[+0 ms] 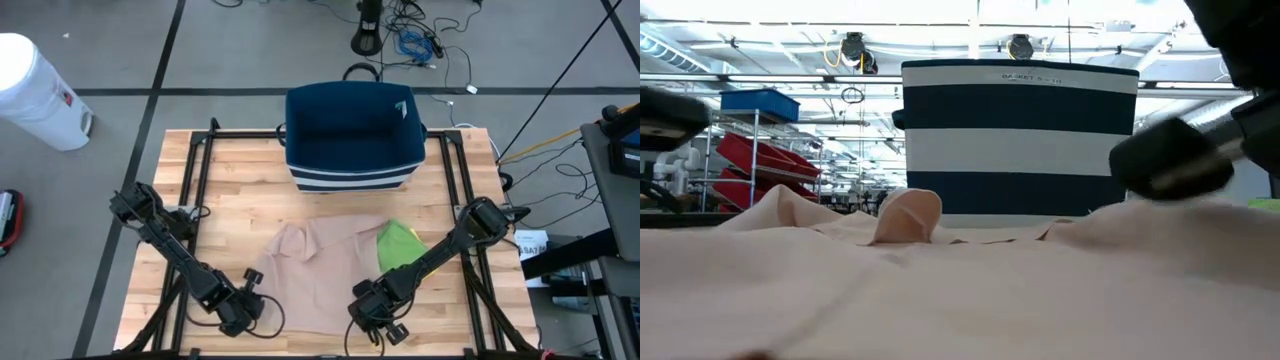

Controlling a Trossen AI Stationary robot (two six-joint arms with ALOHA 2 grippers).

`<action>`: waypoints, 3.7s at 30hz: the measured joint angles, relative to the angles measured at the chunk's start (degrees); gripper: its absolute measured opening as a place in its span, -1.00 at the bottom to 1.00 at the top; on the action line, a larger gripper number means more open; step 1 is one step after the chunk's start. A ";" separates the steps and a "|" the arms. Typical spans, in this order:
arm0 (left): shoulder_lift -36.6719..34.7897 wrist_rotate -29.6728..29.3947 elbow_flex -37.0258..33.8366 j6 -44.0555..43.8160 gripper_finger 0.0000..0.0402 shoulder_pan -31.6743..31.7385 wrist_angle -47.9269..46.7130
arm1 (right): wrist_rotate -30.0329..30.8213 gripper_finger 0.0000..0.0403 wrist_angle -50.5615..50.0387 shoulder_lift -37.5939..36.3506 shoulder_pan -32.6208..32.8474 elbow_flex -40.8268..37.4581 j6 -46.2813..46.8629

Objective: Fold towel
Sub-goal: Fold the light brown towel

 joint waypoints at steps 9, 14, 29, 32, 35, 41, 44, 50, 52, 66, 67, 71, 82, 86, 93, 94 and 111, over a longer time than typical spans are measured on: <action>0.22 -8.66 16.21 15.18 -0.99 3.48 -16.43 | 6.90 -1.00 -3.43 -16.43 -0.77 -0.08 -3.11; 0.15 -20.35 32.07 22.20 -1.00 3.83 -31.85 | 11.89 -1.00 -2.91 -29.87 -0.68 0.14 -7.91; -0.02 -66.90 60.36 32.87 -1.00 -0.63 -47.80 | 8.28 -1.00 9.74 -55.12 -0.27 0.23 -37.27; -0.02 -74.61 61.26 35.17 -1.00 -0.40 -47.99 | 8.76 -1.00 9.79 -57.02 -0.41 0.23 -41.51; -0.02 -75.05 61.44 37.82 -1.00 1.69 -48.20 | 13.53 -1.00 9.87 -58.70 -1.44 0.25 -44.19; -0.02 -77.19 61.46 40.71 -1.00 9.84 -49.25 | 31.66 -1.00 9.55 -59.83 -5.11 0.29 -50.12; -0.02 -79.47 61.46 40.84 -1.00 15.57 -51.76 | 37.49 -1.00 9.50 -59.80 -8.24 0.29 -54.00; -0.56 -78.90 61.48 42.82 -1.00 28.79 -54.22 | 42.20 -1.00 9.06 -59.80 -16.91 0.86 -62.70; -1.26 -78.90 61.48 44.10 -1.00 32.51 -54.13 | 42.29 -1.00 8.65 -59.69 -20.12 2.52 -65.46; -11.76 -41.13 61.48 36.04 -1.00 31.59 -54.45 | 19.96 -1.00 -19.88 -58.62 -26.11 10.92 -43.00; -11.76 -36.46 61.48 35.60 -1.00 30.90 -54.64 | 17.31 -1.00 -22.17 -58.00 -26.13 10.92 -40.90; -11.50 -27.48 61.48 34.03 -1.00 26.90 -55.45 | 6.02 -1.00 -23.43 -56.10 -24.96 8.47 -35.18; -11.27 -22.92 58.14 25.37 -1.00 15.97 -55.83 | -6.95 -1.00 -13.10 -51.87 -16.72 0.32 -29.69; -11.32 -22.83 53.26 21.52 -1.00 13.66 -55.71 | -8.30 -1.00 -7.72 -50.05 -13.56 -3.03 -27.59; -11.26 -16.85 40.62 16.21 -1.00 11.74 -49.28 | -9.26 -1.00 2.08 -46.03 -9.81 -9.63 -22.11; -11.26 -15.83 38.67 15.65 -1.00 11.52 -47.81 | -9.27 -1.00 3.60 -45.42 -9.31 -10.72 -21.03; -11.23 -4.74 13.78 8.82 -1.00 10.76 -21.08 | -6.09 -1.00 19.10 -34.88 -5.15 -23.55 -4.16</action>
